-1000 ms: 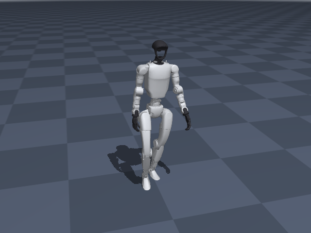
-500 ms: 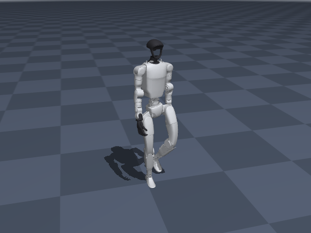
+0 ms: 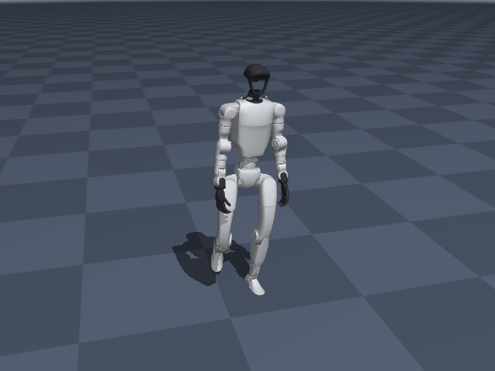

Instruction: Walk run

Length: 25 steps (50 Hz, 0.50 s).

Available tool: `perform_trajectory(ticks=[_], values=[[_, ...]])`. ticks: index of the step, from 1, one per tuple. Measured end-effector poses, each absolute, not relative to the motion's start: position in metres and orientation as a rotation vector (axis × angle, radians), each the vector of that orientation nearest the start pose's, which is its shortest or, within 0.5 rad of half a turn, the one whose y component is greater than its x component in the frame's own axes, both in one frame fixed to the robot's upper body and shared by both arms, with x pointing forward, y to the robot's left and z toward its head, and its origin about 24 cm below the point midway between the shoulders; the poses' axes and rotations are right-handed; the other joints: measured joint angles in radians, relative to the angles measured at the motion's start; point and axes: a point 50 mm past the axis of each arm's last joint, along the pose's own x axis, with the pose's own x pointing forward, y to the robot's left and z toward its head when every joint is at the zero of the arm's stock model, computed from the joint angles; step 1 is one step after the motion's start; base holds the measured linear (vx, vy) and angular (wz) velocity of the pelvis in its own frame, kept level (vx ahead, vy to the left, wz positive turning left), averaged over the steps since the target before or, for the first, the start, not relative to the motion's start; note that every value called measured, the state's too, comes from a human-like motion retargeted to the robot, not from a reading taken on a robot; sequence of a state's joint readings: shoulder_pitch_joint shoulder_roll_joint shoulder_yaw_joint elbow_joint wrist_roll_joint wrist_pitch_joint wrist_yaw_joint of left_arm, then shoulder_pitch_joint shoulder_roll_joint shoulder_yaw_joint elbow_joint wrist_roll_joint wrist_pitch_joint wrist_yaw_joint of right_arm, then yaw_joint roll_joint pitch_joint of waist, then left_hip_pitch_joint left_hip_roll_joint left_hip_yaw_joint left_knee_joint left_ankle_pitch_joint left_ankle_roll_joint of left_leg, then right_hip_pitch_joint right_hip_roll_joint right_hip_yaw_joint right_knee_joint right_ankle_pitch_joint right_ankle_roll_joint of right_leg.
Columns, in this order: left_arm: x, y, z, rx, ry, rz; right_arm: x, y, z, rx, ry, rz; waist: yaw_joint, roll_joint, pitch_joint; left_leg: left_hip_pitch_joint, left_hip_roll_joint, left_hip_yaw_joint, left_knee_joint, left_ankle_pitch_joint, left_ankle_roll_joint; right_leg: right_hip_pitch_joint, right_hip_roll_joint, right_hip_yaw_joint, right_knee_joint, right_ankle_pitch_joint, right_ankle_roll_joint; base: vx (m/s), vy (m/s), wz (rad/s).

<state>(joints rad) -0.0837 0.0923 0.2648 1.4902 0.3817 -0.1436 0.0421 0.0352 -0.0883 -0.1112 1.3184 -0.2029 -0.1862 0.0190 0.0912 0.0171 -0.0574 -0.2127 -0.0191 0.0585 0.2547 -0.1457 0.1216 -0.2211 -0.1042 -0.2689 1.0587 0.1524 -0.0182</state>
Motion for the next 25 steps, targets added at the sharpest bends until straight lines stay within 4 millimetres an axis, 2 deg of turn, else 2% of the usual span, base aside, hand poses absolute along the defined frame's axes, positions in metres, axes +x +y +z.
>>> perform_trajectory(ticks=[4,8,11,13,14,16,17,18,20,22,23,25], values=[[0.147,0.212,-0.151,0.262,1.038,0.039,0.037,-0.192,-0.176,-0.149,1.261,-0.033,-0.121,-0.021,-0.003,0.117,-0.067,-0.044,-0.104,-0.003,0.019,-0.235,-0.020,-0.019,-0.124,-0.113,0.059,0.81,0.01,0.69],[0.204,0.232,-0.119,0.301,0.839,0.070,0.005,-0.194,-0.178,-0.092,1.360,-0.059,-0.226,-0.043,0.002,0.239,-0.125,-0.104,-0.146,-0.043,0.032,-0.342,-0.050,-0.048,-0.554,-0.184,0.063,0.97,-0.10,0.85],[0.233,0.243,-0.097,0.332,0.737,0.081,-0.010,-0.192,-0.178,-0.066,1.409,-0.057,-0.296,-0.062,0.004,0.339,-0.147,-0.164,-0.165,-0.061,0.032,-0.383,-0.031,-0.005,-0.852,-0.187,0.101,1.06,-0.23,1.00],[0.245,0.244,-0.088,0.343,0.698,0.071,-0.017,-0.191,-0.178,-0.049,1.426,-0.066,-0.313,-0.071,-0.004,0.395,-0.148,-0.187,-0.169,-0.054,0.019,-0.417,-0.032,0.013,-0.905,-0.186,0.126,0.94,-0.23,0.64],[0.247,0.243,-0.087,0.344,0.688,0.065,-0.020,-0.191,-0.178,-0.040,1.435,-0.073,-0.308,-0.073,-0.010,0.415,-0.147,-0.195,-0.160,-0.037,0.007,-0.428,-0.036,0.018,-0.878,-0.190,0.104,1.48,-0.37,0.30],[0.243,0.237,-0.091,0.337,0.690,0.055,-0.022,-0.190,-0.178,-0.029,1.448,-0.083,-0.299,-0.074,-0.031,0.439,-0.144,-0.196,-0.127,0.029,-0.020,-0.445,-0.040,0.023,-0.782,-0.195,0.024,1.26,-0.29,0.16],[0.237,0.234,-0.096,0.332,0.708,0.048,-0.022,-0.189,-0.178,-0.026,1.452,-0.083,-0.302,-0.080,-0.042,0.450,-0.148,-0.183,-0.103,0.087,-0.027,-0.444,-0.047,0.024,-0.744,-0.172,-0.008,1.04,-0.23,0.23],[0.225,0.232,-0.104,0.327,0.745,0.037,-0.024,-0.188,-0.178,-0.025,1.455,-0.082,-0.309,-0.096,-0.049,0.468,-0.159,-0.157,-0.071,0.172,-0.024,-0.419,-0.069,0.026,-0.734,-0.107,-0.015,1.27,-0.30,0.31],[0.194,0.223,-0.125,0.321,0.838,0.004,-0.029,-0.186,-0.178,-0.013,1.469,-0.091,-0.309,-0.114,-0.062,0.471,-0.134,-0.028,0.041,0.384,0.023,-0.380,-0.121,0.046,-0.653,-0.105,-0.039,1.43,-0.32,0.32],[0.163,0.208,-0.143,0.320,0.930,-0.031,-0.022,-0.184,-0.179,0.002,1.447,-0.109,-0.265,-0.144,-0.061,0.393,-0.123,0.079,0.273,0.486,0.100,-0.318,-0.138,0.107,-0.623,-0.182,-0.039,1.13,-0.24,-0.24],[0.149,0.203,-0.150,0.320,0.982,-0.045,-0.014,-0.185,-0.179,0.002,1.422,-0.107,-0.226,-0.167,-0.043,0.356,-0.128,0.119,0.397,0.488,0.130,-0.264,-0.131,0.107,-0.637,-0.208,-0.055,0.94,-0.29,-0.80],[0.119,0.198,-0.162,0.324,1.097,-0.077,0.007,-0.186,-0.179,-0.015,1.369,-0.087,-0.175,-0.195,-0.014,0.274,-0.073,0.191,0.625,0.353,0.140,-0.171,-0.123,0.077,-0.656,-0.249,-0.072,1.15,-0.39,-0.61]])
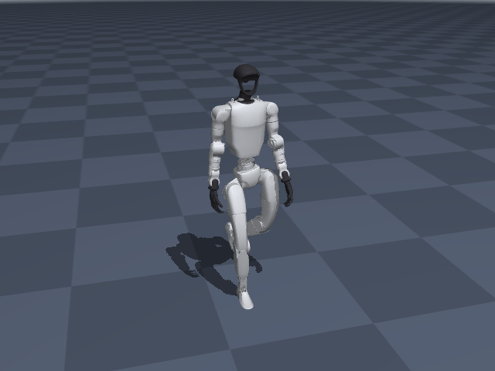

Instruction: Walk run

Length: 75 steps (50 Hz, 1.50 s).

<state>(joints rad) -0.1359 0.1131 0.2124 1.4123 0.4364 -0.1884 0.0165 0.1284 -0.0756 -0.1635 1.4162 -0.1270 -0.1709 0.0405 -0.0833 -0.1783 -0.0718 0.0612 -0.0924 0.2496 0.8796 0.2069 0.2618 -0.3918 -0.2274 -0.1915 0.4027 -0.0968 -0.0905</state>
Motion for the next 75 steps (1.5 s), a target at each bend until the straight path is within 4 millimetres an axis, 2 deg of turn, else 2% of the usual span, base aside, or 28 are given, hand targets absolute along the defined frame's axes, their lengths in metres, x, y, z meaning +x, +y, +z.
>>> perform_trajectory(ticks=[3,5,11,15,18,20,22,25,27,28,30,33,36,40,45,47,48,50,52,55,57,58,60,62,65,68,72,75], values=[[0.072,0.186,-0.174,0.328,1.253,-0.131,0.044,-0.191,-0.177,-0.071,1.280,-0.063,0.025,-0.022,0.010,-0.193,-0.007,0.029,0.138,-0.089,-0.001,0.114,-0.013,-0.033,-0.085,-0.003,0.023,0.85,-0.07,0.28],[0.043,0.180,-0.179,0.335,1.333,-0.158,0.075,-0.192,-0.172,-0.096,1.193,-0.059,0.043,-0.030,0.019,-0.303,-0.044,0.016,0.112,-0.125,-0.042,0.181,0.000,-0.054,-0.143,-0.001,0.031,0.75,-0.08,0.19],[-0.033,0.173,-0.179,0.257,1.571,-0.136,0.164,-0.193,-0.144,-0.126,0.929,-0.044,0.141,0.034,0.056,-0.487,-0.031,-0.013,-0.351,-0.187,-0.183,0.388,0.164,-0.069,-0.294,-0.032,0.017,0.89,-0.16,-0.50],[-0.058,0.171,-0.176,0.217,1.664,-0.114,0.204,-0.195,-0.124,-0.153,0.803,-0.034,0.208,0.080,0.079,-0.541,-0.018,-0.122,-0.704,-0.202,-0.273,0.534,0.236,-0.052,-0.351,-0.074,0.037,0.95,-0.04,-0.70],[-0.056,0.171,-0.176,0.208,1.677,-0.119,0.215,-0.194,-0.118,-0.144,0.770,-0.038,0.216,0.095,0.075,-0.570,-0.020,-0.121,-0.775,-0.200,-0.287,0.601,0.257,-0.007,-0.336,-0.068,0.072,1.05,0.03,-0.14],[-0.047,0.171,-0.177,0.206,1.654,-0.118,0.211,-0.190,-0.120,-0.125,0.774,-0.039,0.204,0.105,0.066,-0.574,-0.036,-0.151,-0.713,-0.201,-0.219,0.629,0.262,0.007,-0.300,-0.016,0.106,0.90,0.03,-0.09],[-0.038,0.171,-0.178,0.210,1.627,-0.120,0.192,-0.188,-0.131,-0.106,0.830,-0.033,0.234,0.118,0.047,-0.553,-0.003,-0.101,-0.656,-0.166,-0.198,0.651,0.259,0.012,-0.232,0.123,0.135,1.43,0.13,-0.78],[-0.016,0.172,-0.180,0.207,1.558,-0.110,0.153,-0.183,-0.149,-0.109,0.934,-0.015,0.260,0.136,0.015,-0.538,0.076,-0.100,-0.523,-0.230,-0.180,0.589,0.201,-0.004,-0.007,0.422,0.133,1.28,0.14,-0.88],[0.009,0.176,-0.181,0.216,1.480,-0.093,0.132,-0.184,-0.156,-0.121,0.993,-0.010,0.221,0.193,0.016,-0.461,0.102,-0.137,-0.519,-0.296,-0.159,0.515,0.207,-0.076,0.218,0.505,0.090,0.90,0.12,-0.02],[0.022,0.180,-0.180,0.222,1.439,-0.085,0.122,-0.186,-0.160,-0.125,1.026,-0.005,0.213,0.216,0.015,-0.427,0.117,-0.137,-0.525,-0.317,-0.153,0.471,0.183,-0.116,0.329,0.481,0.046,0.93,0.13,-0.21],[0.052,0.188,-0.177,0.238,1.352,-0.068,0.102,-0.187,-0.166,-0.135,1.094,0.009,0.198,0.230,0.006,-0.363,0.128,-0.110,-0.559,-0.341,-0.151,0.325,0.174,-0.089,0.521,0.353,0.019,1.09,0.12,-0.29],[0.105,0.205,-0.165,0.282,1.199,-0.031,0.077,-0.184,-0.172,-0.140,1.170,0.001,0.125,0.217,0.008,-0.270,0.092,-0.123,-0.648,-0.344,-0.158,0.096,0.187,-0.021,0.630,0.263,0.110,0.71,0.02,0.46],[0.156,0.219,-0.146,0.316,1.035,0.006,0.051,-0.186,-0.176,-0.118,1.242,-0.029,0.042,0.199,0.011,-0.184,0.040,-0.139,-0.720,-0.357,-0.138,-0.050,0.158,-0.046,0.516,0.198,0.133,0.83,0.01,0.98],[0.213,0.234,-0.114,0.341,0.844,0.042,0.018,-0.188,-0.178,-0.072,1.338,-0.044,-0.062,0.163,0.023,-0.065,-0.041,-0.224,-0.774,-0.403,-0.113,-0.152,0.087,-0.115,0.132,0.102,0.134,0.82,-0.07,1.11],[0.253,0.243,-0.083,0.404,0.695,0.024,-0.008,-0.188,-0.179,-0.044,1.410,-0.067,-0.128,0.137,0.029,0.096,-0.076,-0.307,-0.805,-0.473,-0.101,-0.223,0.110,-0.050,-0.253,0.067,0.189,1.18,-0.21,0.78],[0.253,0.240,-0.082,0.422,0.676,0.007,-0.014,-0.189,-0.179,-0.028,1.432,-0.082,-0.114,0.131,0.015,0.133,-0.084,-0.325,-0.785,-0.467,-0.120,-0.237,0.109,-0.056,-0.216,0.068,0.155,1.11,-0.18,0.15],[0.251,0.237,-0.085,0.425,0.676,-0.001,-0.015,-0.189,-0.179,-0.020,1.439,-0.089,-0.101,0.132,0.001,0.140,-0.083,-0.324,-0.769,-0.445,-0.135,-0.249,0.112,-0.046,-0.161,0.058,0.102,0.97,-0.14,0.01],[0.239,0.233,-0.094,0.418,0.710,-0.019,-0.015,-0.188,-0.179,-0.010,1.440,-0.095,-0.099,0.114,-0.018,0.162,-0.098,-0.323,-0.725,-0.349,-0.167,-0.246,0.073,-0.109,-0.101,0.126,0.048,0.91,-0.14,0.15],[0.212,0.225,-0.114,0.398,0.792,-0.046,-0.017,-0.185,-0.179,0.005,1.446,-0.095,-0.088,0.088,-0.018,0.186,-0.098,-0.258,-0.642,-0.147,-0.176,-0.207,0.054,-0.020,-0.049,0.156,0.043,1.52,-0.33,0.41],[0.164,0.205,-0.143,0.362,0.938,-0.093,-0.007,-0.183,-0.180,0.015,1.412,-0.111,-0.053,0.035,-0.025,0.096,-0.082,-0.095,-0.359,0.127,-0.083,-0.136,0.016,0.084,-0.001,0.061,0.019,1.05,-0.19,0.21],[0.132,0.200,-0.157,0.356,1.054,-0.133,0.012,-0.187,-0.179,-0.006,1.353,-0.096,-0.013,-0.014,-0.003,-0.005,-0.093,-0.017,-0.128,0.103,-0.020,-0.056,-0.039,0.026,-0.012,0.016,0.002,0.90,-0.24,-0.16],[0.116,0.199,-0.162,0.359,1.113,-0.155,0.024,-0.189,-0.178,-0.021,1.326,-0.081,-0.009,-0.028,0.001,-0.068,-0.076,0.004,-0.023,0.021,-0.006,-0.022,-0.056,-0.001,-0.017,-0.005,0.001,0.90,-0.30,0.19],[0.083,0.197,-0.171,0.363,1.224,-0.182,0.050,-0.192,-0.176,-0.066,1.274,-0.047,0.016,-0.039,0.015,-0.189,0.004,0.051,0.132,-0.091,0.000,0.058,-0.024,-0.017,-0.057,-0.032,-0.012,0.91,-0.30,0.13],[0.053,0.189,-0.177,0.352,1.314,-0.207,0.079,-0.199,-0.171,-0.115,1.206,-0.035,0.045,-0.031,0.029,-0.306,0.015,0.055,0.155,-0.137,-0.030,0.136,0.000,-0.050,-0.125,-0.027,-0.010,0.77,-0.14,-0.02],[0.009,0.182,-0.180,0.319,1.440,-0.231,0.122,-0.205,-0.159,-0.157,1.082,-0.037,0.092,-0.008,0.044,-0.440,-0.004,0.018,0.029,-0.187,-0.114,0.240,0.075,-0.077,-0.215,-0.031,-0.021,0.74,-0.16,-0.32],[-0.027,0.177,-0.180,0.276,1.537,-0.221,0.162,-0.207,-0.143,-0.162,0.947,-0.048,0.137,0.029,0.062,-0.523,0.005,-0.002,-0.244,-0.211,-0.179,0.336,0.148,-0.073,-0.276,-0.048,-0.013,0.87,-0.14,-0.51],[-0.058,0.170,-0.177,0.213,1.638,-0.195,0.205,-0.208,-0.120,-0.167,0.797,-0.045,0.208,0.086,0.095,-0.565,0.000,-0.151,-0.652,-0.210,-0.289,0.479,0.243,-0.031,-0.331,-0.091,0.000,1.06,-0.09,-0.74],[-0.071,0.169,-0.174,0.174,1.696,-0.178,0.219,-0.206,-0.111,-0.171,0.740,-0.043,0.231,0.099,0.096,-0.584,-0.005,-0.207,-0.793,-0.185,-0.346,0.565,0.257,-0.005,-0.332,-0.110,0.031,1.07,0.00,-0.42]])
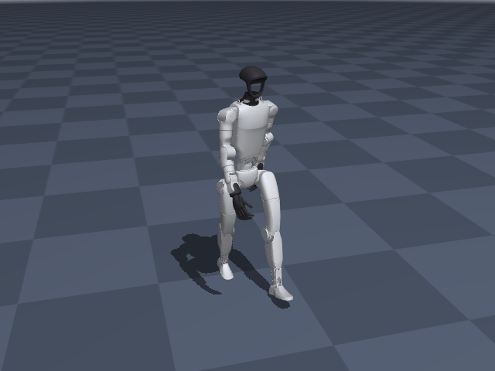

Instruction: Walk run

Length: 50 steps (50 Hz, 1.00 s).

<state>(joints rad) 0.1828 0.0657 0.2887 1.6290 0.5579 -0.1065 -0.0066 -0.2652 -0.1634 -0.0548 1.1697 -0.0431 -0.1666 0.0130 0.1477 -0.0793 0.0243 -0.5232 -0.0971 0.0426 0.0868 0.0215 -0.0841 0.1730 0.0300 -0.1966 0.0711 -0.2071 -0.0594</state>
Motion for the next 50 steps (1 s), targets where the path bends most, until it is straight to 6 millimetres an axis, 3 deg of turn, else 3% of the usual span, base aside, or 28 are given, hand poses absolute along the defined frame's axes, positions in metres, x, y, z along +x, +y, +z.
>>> perform_trajectory(ticks=[3,5,8,10,12,13,17,20,25,28,30,32,35,37,38,40,42,45,50], values=[[-0.068,0.169,-0.175,0.149,1.703,-0.148,0.210,-0.197,-0.117,-0.153,0.750,-0.032,-0.024,0.015,-0.020,-0.002,-0.015,0.045,0.103,-0.001,0.101,0.054,0.007,0.015,0.040,0.068,0.068,1.14,0.04,-0.04],[-0.063,0.168,-0.176,0.136,1.690,-0.138,0.189,-0.193,-0.129,-0.131,0.808,-0.026,-0.001,0.026,-0.038,0.026,-0.003,-0.003,0.150,0.048,0.110,0.079,0.017,0.062,0.099,0.200,0.108,1.24,0.07,-0.77],[-0.039,0.166,-0.179,0.126,1.613,-0.121,0.145,-0.185,-0.150,-0.114,0.926,-0.029,0.018,0.037,-0.065,0.054,0.069,0.011,0.278,-0.052,0.139,0.010,-0.047,0.038,0.336,0.504,0.105,1.16,0.10,-0.93],[-0.014,0.168,-0.181,0.134,1.530,-0.113,0.120,-0.185,-0.159,-0.112,0.996,-0.041,-0.006,0.088,-0.056,0.145,0.087,0.002,0.266,-0.111,0.181,-0.064,-0.058,-0.033,0.573,0.618,0.053,1.08,0.14,-0.30],[0.016,0.177,-0.181,0.156,1.441,-0.101,0.100,-0.190,-0.165,-0.123,1.071,-0.021,-0.022,0.114,-0.057,0.211,0.108,0.031,0.246,-0.148,0.194,-0.181,-0.115,-0.082,0.790,0.535,-0.016,0.87,0.14,-0.51],[0.032,0.182,-0.180,0.169,1.396,-0.092,0.089,-0.190,-0.168,-0.134,1.113,-0.008,-0.032,0.117,-0.065,0.237,0.106,0.040,0.225,-0.157,0.198,-0.262,-0.119,-0.060,0.877,0.463,-0.016,0.80,0.08,-0.44],[0.102,0.206,-0.166,0.246,1.194,-0.050,0.052,-0.187,-0.176,-0.149,1.242,-0.021,-0.128,0.113,-0.068,0.355,0.067,0.027,0.121,-0.166,0.203,-0.528,-0.106,-0.021,0.962,0.347,0.072,0.87,0.04,0.33],[0.155,0.221,-0.146,0.286,1.028,-0.011,0.025,-0.187,-0.178,-0.091,1.327,-0.050,-0.212,0.095,-0.074,0.431,0.010,-0.003,0.062,-0.182,0.224,-0.663,-0.141,-0.067,0.805,0.278,0.093,0.85,0.03,0.90],[0.223,0.243,-0.104,0.340,0.787,0.037,-0.011,-0.186,-0.180,-0.009,1.449,-0.069,-0.322,0.041,-0.055,0.595,-0.075,-0.074,0.017,-0.238,0.236,-0.738,-0.162,-0.112,0.243,0.210,0.102,0.91,-0.09,0.93],[0.244,0.250,-0.086,0.373,0.701,0.044,-0.021,-0.181,-0.180,0.028,1.475,-0.078,-0.355,0.029,-0.059,0.690,-0.071,-0.076,0.001,-0.264,0.227,-0.774,-0.126,-0.068,0.068,0.184,0.142,1.01,-0.20,0.66],[0.247,0.249,-0.084,0.382,0.676,0.040,-0.024,-0.181,-0.179,0.052,1.486,-0.087,-0.352,0.023,-0.068,0.728,-0.071,-0.097,0.025,-0.256,0.202,-0.782,-0.121,-0.064,0.091,0.193,0.110,0.96,-0.19,0.28],[0.241,0.243,-0.089,0.372,0.685,0.031,-0.021,-0.180,-0.180,0.059,1.482,-0.093,-0.351,0.022,-0.090,0.738,-0.065,-0.094,0.066,-0.185,0.169,-0.807,-0.119,-0.039,0.195,0.209,0.014,1.01,-0.19,0.27],[0.206,0.231,-0.115,0.353,0.795,-0.016,-0.021,-0.179,-0.180,0.074,1.486,-0.109,-0.359,-0.016,-0.103,0.773,-0.071,-0.006,0.176,0.097,0.162,-0.773,-0.199,-0.034,0.312,0.272,-0.012,1.19,-0.22,0.47],[0.173,0.217,-0.136,0.355,0.894,-0.049,-0.018,-0.179,-0.180,0.090,1.471,-0.133,-0.344,-0.039,-0.106,0.725,-0.038,0.099,0.367,0.268,0.214,-0.713,-0.226,0.033,0.347,0.202,-0.010,1.28,-0.22,0.25],[0.158,0.210,-0.144,0.357,0.944,-0.063,-0.012,-0.181,-0.180,0.092,1.448,-0.138,-0.309,-0.069,-0.102,0.691,-0.063,0.141,0.471,0.310,0.244,-0.665,-0.240,0.047,0.332,0.177,-0.015,0.92,-0.17,-0.27],[0.126,0.201,-0.158,0.365,1.053,-0.100,0.005,-0.186,-0.180,0.083,1.398,-0.132,-0.270,-0.113,-0.080,0.604,-0.082,0.175,0.689,0.274,0.287,-0.583,-0.290,0.001,0.319,0.147,-0.015,0.94,-0.22,-0.16],[0.093,0.197,-0.168,0.371,1.169,-0.160,0.030,-0.192,-0.178,0.044,1.345,-0.121,-0.240,-0.141,-0.070,0.481,-0.035,0.243,0.861,0.142,0.339,-0.523,-0.299,-0.009,0.295,0.125,-0.009,1.00,-0.24,0.08],[0.044,0.190,-0.177,0.384,1.326,-0.220,0.073,-0.199,-0.172,-0.019,1.235,-0.114,-0.192,-0.151,-0.051,0.310,-0.018,0.242,0.923,0.063,0.288,-0.420,-0.270,-0.036,0.215,0.119,-0.008,0.62,-0.13,-0.04],[-0.030,0.183,-0.179,0.340,1.554,-0.223,0.147,-0.206,-0.150,-0.070,1.005,-0.097,-0.136,-0.100,-0.031,0.115,-0.030,0.186,0.644,-0.024,0.190,-0.270,-0.151,-0.074,0.095,0.107,-0.038,0.81,-0.16,-0.22]])
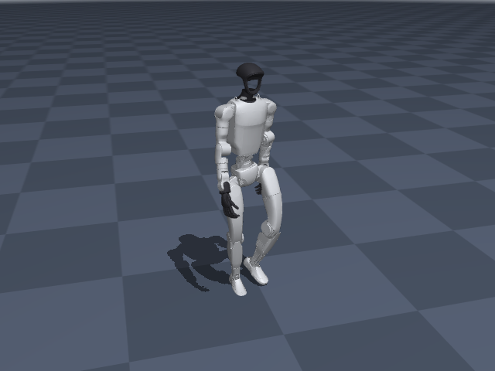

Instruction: Walk run

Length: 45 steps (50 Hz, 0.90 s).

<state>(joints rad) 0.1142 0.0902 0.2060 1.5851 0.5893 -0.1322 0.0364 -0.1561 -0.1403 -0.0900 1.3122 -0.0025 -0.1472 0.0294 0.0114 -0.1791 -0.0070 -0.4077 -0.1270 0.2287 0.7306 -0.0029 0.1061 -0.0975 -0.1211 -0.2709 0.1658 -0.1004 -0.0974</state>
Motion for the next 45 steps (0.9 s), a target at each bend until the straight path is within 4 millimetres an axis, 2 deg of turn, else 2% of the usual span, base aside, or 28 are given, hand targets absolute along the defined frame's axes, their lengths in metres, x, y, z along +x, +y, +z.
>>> perform_trajectory(ticks=[3,5,8,10,12,14,16,18,20,22,25,28,30,33,35,37,40,42,45], values=[[-0.058,0.181,-0.175,0.284,1.651,-0.204,0.185,-0.205,-0.133,-0.094,0.875,-0.082,0.041,0.056,0.022,-0.028,0.011,-0.085,-0.317,0.027,-0.093,0.102,0.101,0.005,-0.060,-0.021,-0.014,0.90,-0.11,-0.57],[-0.069,0.179,-0.174,0.258,1.691,-0.185,0.203,-0.204,-0.122,-0.109,0.805,-0.075,0.068,0.074,0.034,-0.036,0.020,-0.140,-0.488,0.010,-0.120,0.168,0.133,0.025,-0.081,-0.042,-0.005,0.78,-0.05,-0.67],[-0.073,0.178,-0.173,0.218,1.717,-0.164,0.214,-0.202,-0.115,-0.119,0.753,-0.063,0.099,0.090,0.037,-0.045,0.031,-0.165,-0.612,0.026,-0.151,0.244,0.151,0.059,-0.070,-0.070,0.015,0.92,0.02,-0.53],[-0.067,0.179,-0.174,0.192,1.709,-0.148,0.213,-0.196,-0.116,-0.116,0.747,-0.048,0.088,0.101,0.031,-0.047,0.021,-0.181,-0.579,0.048,-0.099,0.281,0.156,0.066,-0.047,-0.064,0.046,0.98,0.03,-0.15],[-0.059,0.180,-0.175,0.183,1.687,-0.129,0.199,-0.189,-0.125,-0.107,0.783,-0.030,0.093,0.115,0.015,-0.036,0.050,-0.105,-0.513,0.069,-0.070,0.305,0.167,0.093,0.004,-0.007,0.081,0.95,0.04,-0.46],[-0.046,0.180,-0.177,0.177,1.646,-0.122,0.176,-0.184,-0.138,-0.101,0.853,-0.017,0.109,0.122,-0.001,-0.021,0.079,-0.147,-0.453,0.060,-0.069,0.298,0.157,0.114,0.100,0.137,0.100,1.17,0.11,-0.86],[-0.022,0.182,-0.180,0.179,1.570,-0.117,0.153,-0.179,-0.148,-0.103,0.922,-0.010,0.107,0.148,0.000,0.014,0.114,-0.145,-0.411,-0.001,-0.047,0.256,0.139,0.090,0.259,0.300,0.105,0.88,0.10,-0.60],[0.006,0.186,-0.180,0.195,1.481,-0.107,0.130,-0.180,-0.157,-0.110,0.993,-0.009,0.093,0.198,0.003,0.082,0.161,-0.129,-0.427,-0.042,-0.034,0.194,0.118,0.001,0.465,0.377,0.074,0.63,0.10,-0.37],[0.035,0.195,-0.178,0.219,1.391,-0.088,0.109,-0.182,-0.164,-0.126,1.070,-0.002,0.084,0.227,-0.008,0.130,0.209,-0.097,-0.438,-0.074,-0.046,0.103,0.074,-0.063,0.660,0.308,0.017,0.70,0.09,-0.58],[0.066,0.206,-0.173,0.253,1.299,-0.075,0.088,-0.182,-0.170,-0.145,1.139,0.011,0.062,0.224,-0.016,0.172,0.193,-0.106,-0.476,-0.082,-0.051,-0.032,0.059,-0.030,0.787,0.242,0.031,0.62,0.04,-0.24],[0.115,0.222,-0.159,0.315,1.159,-0.053,0.058,-0.182,-0.176,-0.138,1.239,-0.006,0.021,0.209,-0.018,0.244,0.164,-0.068,-0.545,-0.086,-0.035,-0.196,0.072,0.013,0.809,0.186,0.090,0.58,0.01,0.26],[0.159,0.234,-0.141,0.355,1.025,-0.030,0.030,-0.185,-0.179,-0.078,1.332,-0.038,-0.035,0.186,-0.025,0.301,0.108,-0.095,-0.590,-0.103,-0.014,-0.306,0.039,-0.010,0.671,0.124,0.097,0.72,0.01,0.61],[0.184,0.241,-0.128,0.375,0.946,-0.013,0.012,-0.187,-0.180,-0.037,1.388,-0.056,-0.072,0.165,-0.025,0.341,0.064,-0.114,-0.607,-0.123,0.004,-0.346,0.015,-0.028,0.495,0.102,0.092,0.58,-0.02,0.71],[0.212,0.250,-0.109,0.405,0.837,0.001,-0.008,-0.187,-0.180,0.006,1.463,-0.082,-0.120,0.122,-0.016,0.413,-0.009,-0.168,-0.617,-0.160,0.025,-0.360,0.016,0.015,0.178,0.124,0.120,0.68,-0.11,0.72],[0.225,0.251,-0.100,0.422,0.784,-0.002,-0.020,-0.188,-0.179,0.030,1.505,-0.094,-0.133,0.108,-0.013,0.459,-0.029,-0.188,-0.616,-0.182,0.027,-0.360,0.020,0.054,0.042,0.142,0.136,0.80,-0.13,0.58],[0.230,0.246,-0.098,0.432,0.765,-0.017,-0.031,-0.188,-0.179,0.051,1.542,-0.098,-0.128,0.101,-0.018,0.494,-0.030,-0.197,-0.605,-0.200,0.016,-0.364,0.018,0.062,0.015,0.155,0.138,0.74,-0.13,0.45],[0.227,0.235,-0.103,0.421,0.769,-0.051,-0.039,-0.188,-0.178,0.066,1.575,-0.086,-0.124,0.090,-0.032,0.530,-0.031,-0.211,-0.573,-0.216,0.003,-0.368,0.000,0.026,0.079,0.200,0.049,0.69,-0.19,0.49],[0.214,0.228,-0.113,0.408,0.812,-0.086,-0.039,-0.188,-0.178,0.064,1.585,-0.074,-0.113,0.082,-0.043,0.541,-0.034,-0.201,-0.530,-0.181,-0.005,-0.366,-0.027,0.017,0.122,0.212,-0.007,0.68,-0.17,0.30],[0.181,0.214,-0.134,0.394,0.911,-0.121,-0.033,-0.190,-0.178,0.059,1.577,-0.074,-0.111,0.061,-0.051,0.514,-0.029,-0.171,-0.390,-0.031,-0.015,-0.335,-0.082,0.008,0.180,0.130,-0.002,0.59,-0.14,0.48]])
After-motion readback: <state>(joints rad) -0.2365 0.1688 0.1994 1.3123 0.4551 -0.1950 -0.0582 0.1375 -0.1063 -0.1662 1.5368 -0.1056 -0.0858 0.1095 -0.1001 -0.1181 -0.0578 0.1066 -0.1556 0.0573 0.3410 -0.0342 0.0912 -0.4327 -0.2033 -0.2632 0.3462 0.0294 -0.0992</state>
